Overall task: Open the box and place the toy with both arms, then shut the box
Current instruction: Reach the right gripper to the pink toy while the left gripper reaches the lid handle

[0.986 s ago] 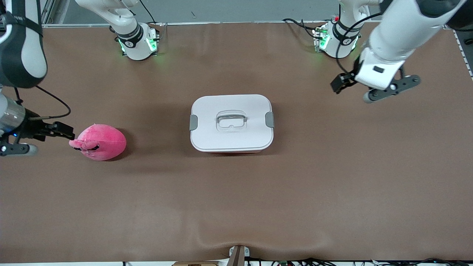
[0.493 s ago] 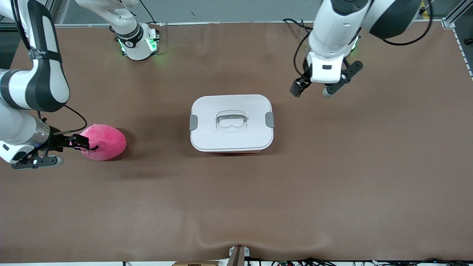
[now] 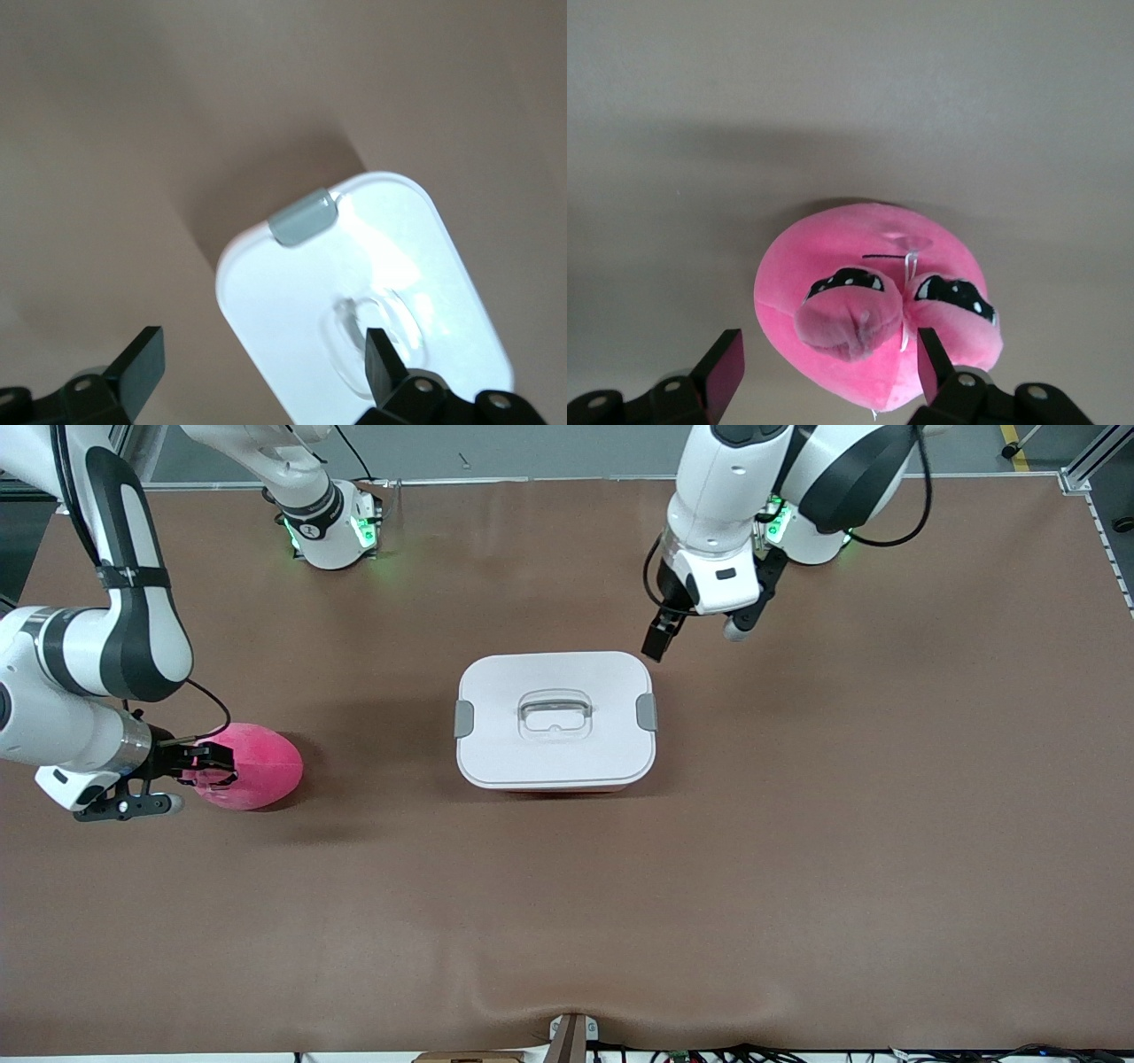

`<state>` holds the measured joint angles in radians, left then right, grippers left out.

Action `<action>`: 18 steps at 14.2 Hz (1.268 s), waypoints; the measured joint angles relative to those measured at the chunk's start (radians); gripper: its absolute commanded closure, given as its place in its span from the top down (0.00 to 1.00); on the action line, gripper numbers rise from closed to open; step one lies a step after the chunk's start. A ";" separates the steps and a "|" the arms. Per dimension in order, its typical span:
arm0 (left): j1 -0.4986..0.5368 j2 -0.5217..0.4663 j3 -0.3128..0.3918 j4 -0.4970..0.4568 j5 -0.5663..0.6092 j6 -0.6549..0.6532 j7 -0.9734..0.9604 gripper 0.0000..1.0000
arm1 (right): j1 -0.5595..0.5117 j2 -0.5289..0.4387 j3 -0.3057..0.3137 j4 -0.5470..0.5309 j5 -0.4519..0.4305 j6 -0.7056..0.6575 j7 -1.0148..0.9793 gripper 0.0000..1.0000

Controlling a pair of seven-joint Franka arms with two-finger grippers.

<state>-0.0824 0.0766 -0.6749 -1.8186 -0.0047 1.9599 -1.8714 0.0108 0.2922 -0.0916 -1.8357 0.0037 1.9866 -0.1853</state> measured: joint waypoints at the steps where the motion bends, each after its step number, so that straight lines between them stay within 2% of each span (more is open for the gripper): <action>1: -0.017 0.018 -0.001 0.000 0.000 0.024 -0.061 1.00 | 0.000 0.000 0.000 -0.004 0.002 0.000 0.000 0.71; 3: -0.053 0.054 -0.001 0.000 0.028 0.071 -0.183 1.00 | 0.000 0.000 0.000 -0.007 0.004 0.001 -0.005 0.70; 7: -0.119 0.118 -0.002 0.014 0.109 0.126 -0.436 1.00 | 0.000 0.000 0.000 -0.008 0.006 0.012 -0.013 0.61; 13: -0.196 0.243 -0.002 0.083 0.270 0.143 -0.732 1.00 | 0.000 0.000 0.002 -0.008 0.009 0.039 -0.046 0.59; 15: -0.217 0.280 -0.002 0.091 0.339 0.166 -0.817 1.00 | 0.000 0.000 0.001 -0.011 0.009 0.039 -0.051 0.46; 18: -0.257 0.340 -0.001 0.116 0.413 0.178 -0.874 0.99 | -0.001 0.000 -0.002 -0.019 0.009 0.037 -0.074 0.01</action>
<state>-0.3396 0.4166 -0.6756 -1.7022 0.4083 2.1379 -2.7449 0.0100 0.2921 -0.0936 -1.8542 0.0127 2.0234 -0.2589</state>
